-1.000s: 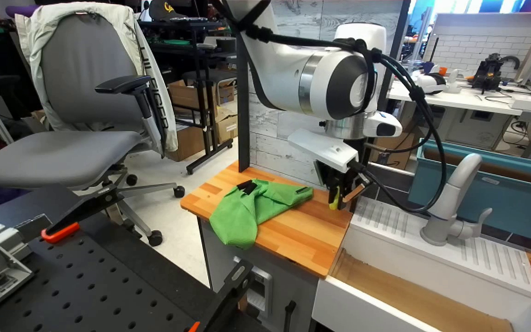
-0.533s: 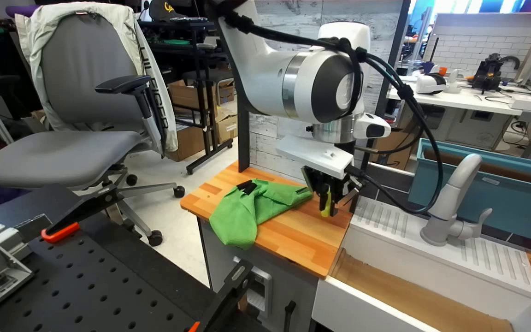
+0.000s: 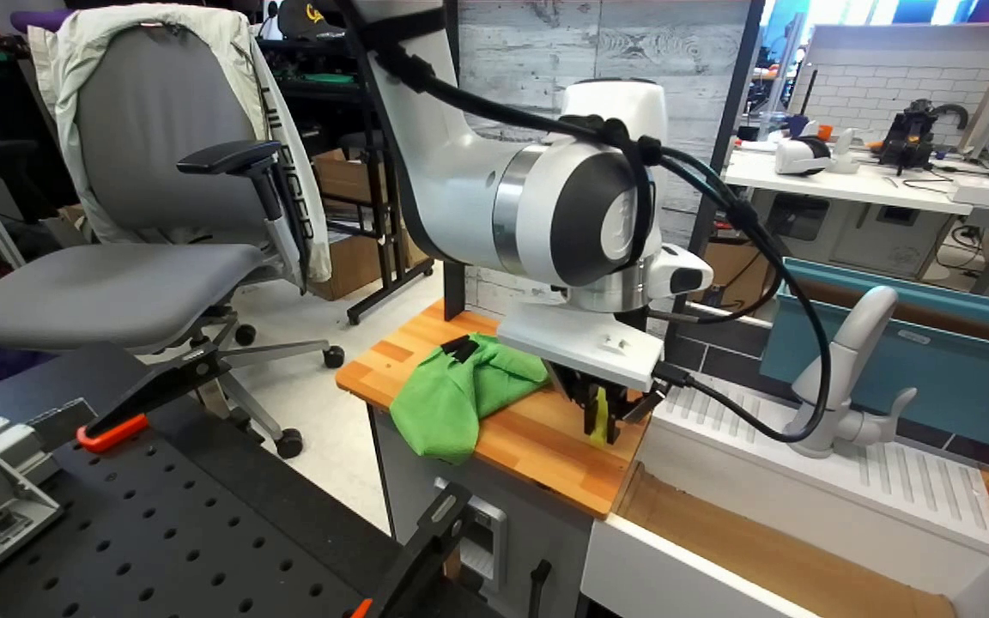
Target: Move the banana forwards.
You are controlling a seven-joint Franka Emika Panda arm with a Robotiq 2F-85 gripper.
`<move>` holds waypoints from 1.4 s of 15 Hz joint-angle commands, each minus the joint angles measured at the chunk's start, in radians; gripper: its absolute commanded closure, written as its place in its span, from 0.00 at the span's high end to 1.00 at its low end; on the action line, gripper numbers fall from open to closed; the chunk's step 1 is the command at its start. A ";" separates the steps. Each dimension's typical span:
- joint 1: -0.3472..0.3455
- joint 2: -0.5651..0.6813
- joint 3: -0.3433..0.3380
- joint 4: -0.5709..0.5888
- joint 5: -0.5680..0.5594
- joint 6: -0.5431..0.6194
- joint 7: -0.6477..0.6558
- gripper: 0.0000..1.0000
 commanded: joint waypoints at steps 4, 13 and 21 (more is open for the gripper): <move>-0.029 -0.059 0.001 -0.126 -0.067 0.071 -0.093 0.06; -0.037 -0.055 -0.006 -0.128 -0.084 0.034 -0.128 0.51; -0.051 -0.094 0.013 -0.139 -0.071 0.006 -0.132 1.00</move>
